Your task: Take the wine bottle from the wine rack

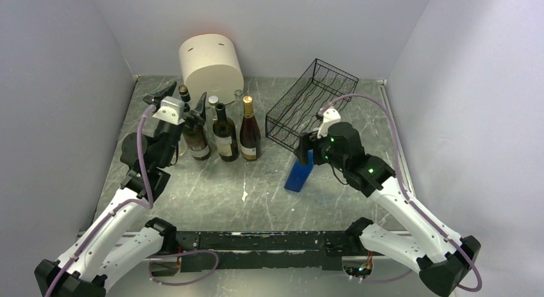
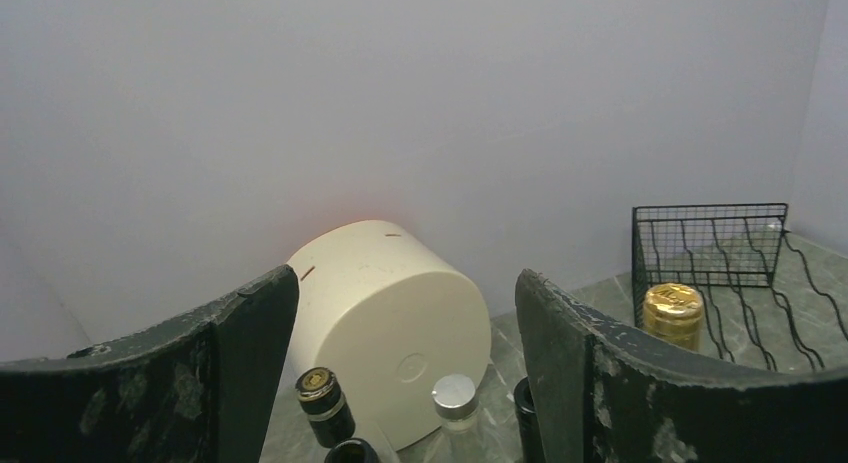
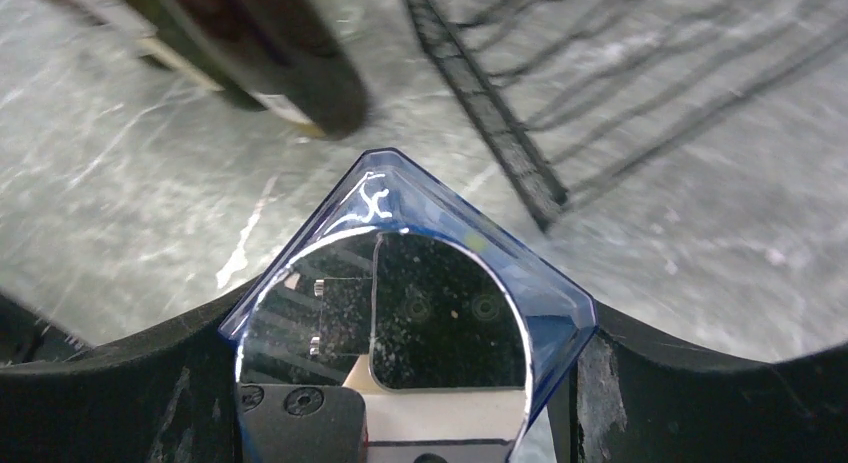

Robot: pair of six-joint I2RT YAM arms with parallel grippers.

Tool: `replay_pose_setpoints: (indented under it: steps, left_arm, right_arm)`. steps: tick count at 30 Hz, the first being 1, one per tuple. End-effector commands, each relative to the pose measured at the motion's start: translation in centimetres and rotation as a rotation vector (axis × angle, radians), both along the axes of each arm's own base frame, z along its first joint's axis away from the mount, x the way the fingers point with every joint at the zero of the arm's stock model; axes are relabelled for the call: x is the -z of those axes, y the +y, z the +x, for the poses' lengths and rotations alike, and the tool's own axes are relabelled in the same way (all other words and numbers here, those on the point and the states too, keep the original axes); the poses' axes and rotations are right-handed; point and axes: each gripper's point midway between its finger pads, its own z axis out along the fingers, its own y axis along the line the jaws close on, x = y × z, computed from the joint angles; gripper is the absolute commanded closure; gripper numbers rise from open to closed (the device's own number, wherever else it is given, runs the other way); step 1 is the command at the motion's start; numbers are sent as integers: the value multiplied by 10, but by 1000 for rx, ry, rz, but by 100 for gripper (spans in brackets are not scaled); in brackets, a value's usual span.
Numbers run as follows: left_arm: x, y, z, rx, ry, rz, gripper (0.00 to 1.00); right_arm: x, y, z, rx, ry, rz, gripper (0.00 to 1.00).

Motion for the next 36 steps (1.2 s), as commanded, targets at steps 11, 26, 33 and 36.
replay_pose_setpoints:
  steps: [11, 26, 33, 36]
  left_arm:
    - [-10, 54, -6, -262, -63, -97, 15]
    - [-11, 60, -8, -281, -68, -119, 16]
    - [-13, 59, -10, -269, -72, -124, 17]
    - [-14, 58, -10, -265, -70, -125, 17]
  right_arm:
    - [-102, 170, 9, -536, -352, 138, 100]
    - [-99, 265, 20, -644, -387, 84, 100]
    - [-79, 285, 21, -672, -351, 16, 100]
    - [-69, 288, 20, -667, -343, -26, 100]
